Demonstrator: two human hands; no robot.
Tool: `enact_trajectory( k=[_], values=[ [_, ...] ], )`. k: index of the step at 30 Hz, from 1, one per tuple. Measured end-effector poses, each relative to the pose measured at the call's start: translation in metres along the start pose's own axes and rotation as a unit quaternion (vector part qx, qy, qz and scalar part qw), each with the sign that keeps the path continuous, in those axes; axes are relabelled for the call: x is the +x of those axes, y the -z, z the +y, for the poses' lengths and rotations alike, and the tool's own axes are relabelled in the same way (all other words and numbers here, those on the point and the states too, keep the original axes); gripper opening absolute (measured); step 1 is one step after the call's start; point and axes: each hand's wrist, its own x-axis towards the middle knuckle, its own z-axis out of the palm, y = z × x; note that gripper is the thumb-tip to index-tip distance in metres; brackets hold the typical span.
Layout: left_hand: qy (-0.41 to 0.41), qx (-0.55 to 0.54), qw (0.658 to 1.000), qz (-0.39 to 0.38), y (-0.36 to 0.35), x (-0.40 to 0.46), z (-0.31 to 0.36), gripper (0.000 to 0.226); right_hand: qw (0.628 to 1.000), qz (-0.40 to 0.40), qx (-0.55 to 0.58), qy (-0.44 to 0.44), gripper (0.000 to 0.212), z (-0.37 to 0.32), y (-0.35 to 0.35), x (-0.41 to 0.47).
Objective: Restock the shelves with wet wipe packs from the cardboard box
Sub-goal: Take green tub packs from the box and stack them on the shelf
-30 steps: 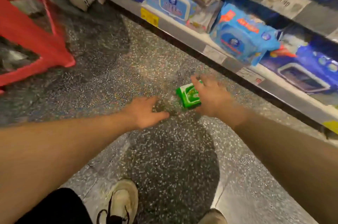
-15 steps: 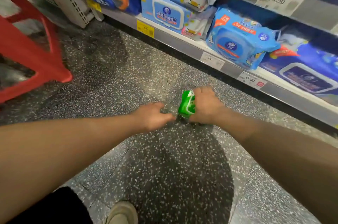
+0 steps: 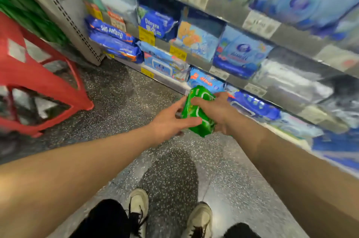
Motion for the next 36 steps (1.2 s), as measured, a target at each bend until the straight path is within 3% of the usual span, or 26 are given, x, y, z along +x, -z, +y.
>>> enact_trajectory(
  k=[6, 10, 14, 18, 21, 25, 29, 33, 36],
  values=[
    [-0.059, -0.005, 0.995, 0.075, -0.055, -0.114, 0.165, 0.072, 0.993, 0.014, 0.112, 0.027, 0.050, -0.117, 0.083, -0.156],
    [-0.115, -0.018, 0.991, 0.061, -0.087, -0.173, 0.260, 0.053, 0.991, 0.033, 0.105, 0.079, 0.042, -0.173, 0.147, -0.239],
    [-0.116, -0.103, 0.988, 0.006, -0.113, -0.214, 0.343, 0.044, 0.972, 0.055, 0.167, 0.156, 0.018, -0.214, 0.219, -0.298],
    [-0.139, -0.161, 0.976, -0.038, -0.148, -0.246, 0.407, 0.062, 0.925, -0.062, 0.327, 0.183, 0.049, -0.246, 0.269, -0.351],
    [-0.190, -0.174, 0.965, -0.048, -0.176, -0.265, 0.437, 0.078, 0.915, -0.032, 0.346, 0.206, 0.035, -0.268, 0.295, -0.386],
    [-0.287, -0.036, 0.955, -0.066, -0.207, -0.286, 0.466, 0.121, 0.910, 0.008, 0.340, 0.236, 0.022, -0.283, 0.324, -0.422],
    [-0.338, 0.010, 0.940, -0.050, -0.224, -0.295, 0.494, 0.107, 0.911, 0.071, 0.270, 0.303, 0.024, -0.288, 0.356, -0.440],
    [-0.335, 0.007, 0.939, -0.082, -0.238, -0.299, 0.516, 0.112, 0.894, -0.005, 0.327, 0.306, 0.063, -0.298, 0.367, -0.442],
    [-0.334, -0.019, 0.937, -0.097, -0.246, -0.292, 0.532, 0.125, 0.881, -0.021, 0.348, 0.320, 0.074, -0.310, 0.364, -0.442]
  ],
)
